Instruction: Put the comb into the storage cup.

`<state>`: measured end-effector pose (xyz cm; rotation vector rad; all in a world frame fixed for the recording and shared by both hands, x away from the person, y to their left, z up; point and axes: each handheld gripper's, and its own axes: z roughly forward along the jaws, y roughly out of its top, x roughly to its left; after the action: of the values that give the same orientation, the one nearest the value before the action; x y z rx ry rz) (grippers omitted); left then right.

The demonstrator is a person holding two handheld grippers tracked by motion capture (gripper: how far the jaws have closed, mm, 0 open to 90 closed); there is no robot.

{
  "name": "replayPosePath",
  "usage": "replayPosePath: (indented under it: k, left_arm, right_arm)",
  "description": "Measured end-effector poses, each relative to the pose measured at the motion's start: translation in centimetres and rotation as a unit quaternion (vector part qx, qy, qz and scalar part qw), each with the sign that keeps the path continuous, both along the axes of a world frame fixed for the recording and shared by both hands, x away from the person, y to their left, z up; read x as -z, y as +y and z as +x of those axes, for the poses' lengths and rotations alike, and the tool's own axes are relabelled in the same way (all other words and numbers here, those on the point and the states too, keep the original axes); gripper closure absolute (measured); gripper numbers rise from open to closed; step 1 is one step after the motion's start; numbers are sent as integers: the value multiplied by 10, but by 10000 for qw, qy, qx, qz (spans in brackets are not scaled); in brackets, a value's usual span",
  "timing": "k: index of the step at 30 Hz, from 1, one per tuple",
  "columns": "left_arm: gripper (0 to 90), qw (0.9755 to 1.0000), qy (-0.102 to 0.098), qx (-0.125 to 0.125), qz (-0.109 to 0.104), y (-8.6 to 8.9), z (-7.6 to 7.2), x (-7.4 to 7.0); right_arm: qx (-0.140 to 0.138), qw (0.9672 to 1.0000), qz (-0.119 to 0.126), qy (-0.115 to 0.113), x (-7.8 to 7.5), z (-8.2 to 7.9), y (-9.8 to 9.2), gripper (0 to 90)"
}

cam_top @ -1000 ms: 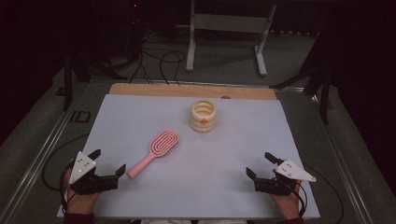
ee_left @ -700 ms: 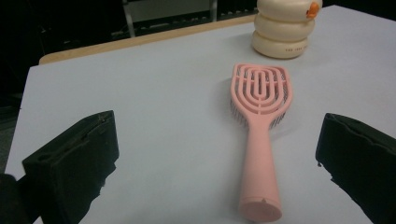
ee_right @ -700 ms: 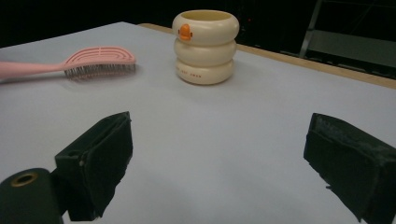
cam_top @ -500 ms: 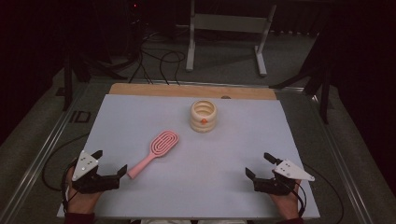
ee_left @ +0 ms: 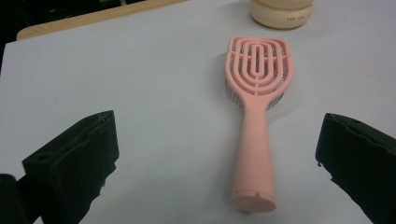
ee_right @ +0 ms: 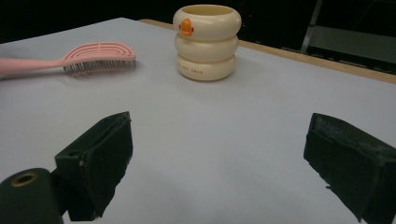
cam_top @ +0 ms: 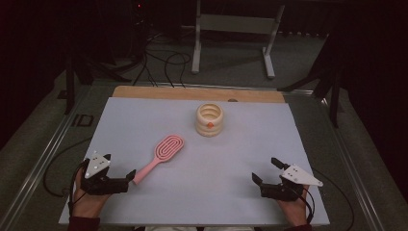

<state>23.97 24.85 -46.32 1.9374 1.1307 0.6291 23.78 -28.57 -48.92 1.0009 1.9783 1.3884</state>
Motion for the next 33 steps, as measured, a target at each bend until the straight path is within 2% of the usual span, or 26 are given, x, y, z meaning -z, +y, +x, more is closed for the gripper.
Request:
replayPosePath:
  k: [3, 9, 10, 20, 23, 26, 33]
  left_arm:
    - [0, 10000, 81, 6, 53, -1, 2, 0]
    - [0, 10000, 81, 6, 53, -1, 2, 0]
    - [0, 9992, 293, -19, 281, -7, 8, 0]
    - [0, 9982, 470, 77, 364, -16, 20, -2]
    - [8, 9969, 567, 139, 529, -23, 25, -2]
    - [15, 9962, 610, 174, 590, -26, 27, -1]
    - [7, 9915, 917, 296, 875, -40, 42, 2]
  right_arm:
    - [5, 10000, -3, 6, 0, 0, 0, 81]
    - [6, 10000, -6, 5, 0, 0, 0, 81]
    - [15, 10000, -27, 5, 0, 0, 0, 81]
    - [8, 10000, -31, 15, 1, 1, 1, 81]
    - [-6, 10000, -37, 21, 1, 1, 1, 81]
    - [5, 10000, -44, 27, 1, 1, 1, 81]
    - [7, 10000, -38, 37, 1, 1, 1, 81]
